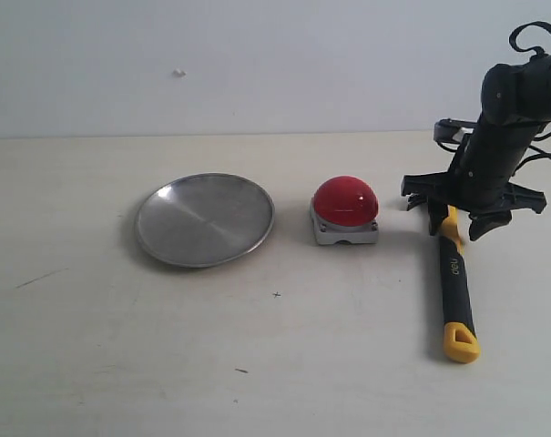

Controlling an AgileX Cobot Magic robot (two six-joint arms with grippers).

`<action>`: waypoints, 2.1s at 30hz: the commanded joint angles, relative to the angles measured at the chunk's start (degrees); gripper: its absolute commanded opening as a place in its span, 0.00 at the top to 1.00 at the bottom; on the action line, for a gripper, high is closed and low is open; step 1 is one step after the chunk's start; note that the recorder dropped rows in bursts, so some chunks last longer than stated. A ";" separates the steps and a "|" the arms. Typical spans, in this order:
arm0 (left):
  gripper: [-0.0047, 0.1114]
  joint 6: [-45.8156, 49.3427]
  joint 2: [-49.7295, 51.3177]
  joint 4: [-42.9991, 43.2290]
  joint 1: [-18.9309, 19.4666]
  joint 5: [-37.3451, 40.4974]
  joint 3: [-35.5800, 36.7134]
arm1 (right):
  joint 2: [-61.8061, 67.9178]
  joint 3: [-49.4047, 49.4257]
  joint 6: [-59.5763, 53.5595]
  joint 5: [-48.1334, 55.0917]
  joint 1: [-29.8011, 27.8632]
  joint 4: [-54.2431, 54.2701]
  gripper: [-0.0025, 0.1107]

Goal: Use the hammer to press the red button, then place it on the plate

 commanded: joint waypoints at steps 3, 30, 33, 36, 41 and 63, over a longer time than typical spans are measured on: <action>0.96 -0.18 -0.27 -0.16 0.11 -0.25 -0.02 | 0.34 -0.50 0.98 -1.21 -0.20 -0.16 0.50; 0.96 -0.34 -0.24 -0.16 0.11 -0.25 -0.02 | 1.82 -0.50 -2.81 -1.77 -0.20 0.01 0.98; 0.96 -0.34 -0.24 -0.16 0.11 -0.25 -0.02 | 0.91 -0.50 -2.95 -2.35 -0.20 -0.09 0.98; 0.96 -0.34 -0.24 -0.16 0.11 -0.25 -0.02 | -0.76 -0.50 -4.30 -2.60 -0.20 -0.09 0.98; 0.96 -0.15 -0.24 -0.16 0.11 -0.25 -0.02 | -2.97 -0.50 -5.09 -2.15 -0.20 -0.27 0.98; 0.96 -36.30 -0.24 7.97 0.11 -39.65 -0.02 | -8.06 -0.50 -9.05 -5.06 -0.20 -2.66 0.98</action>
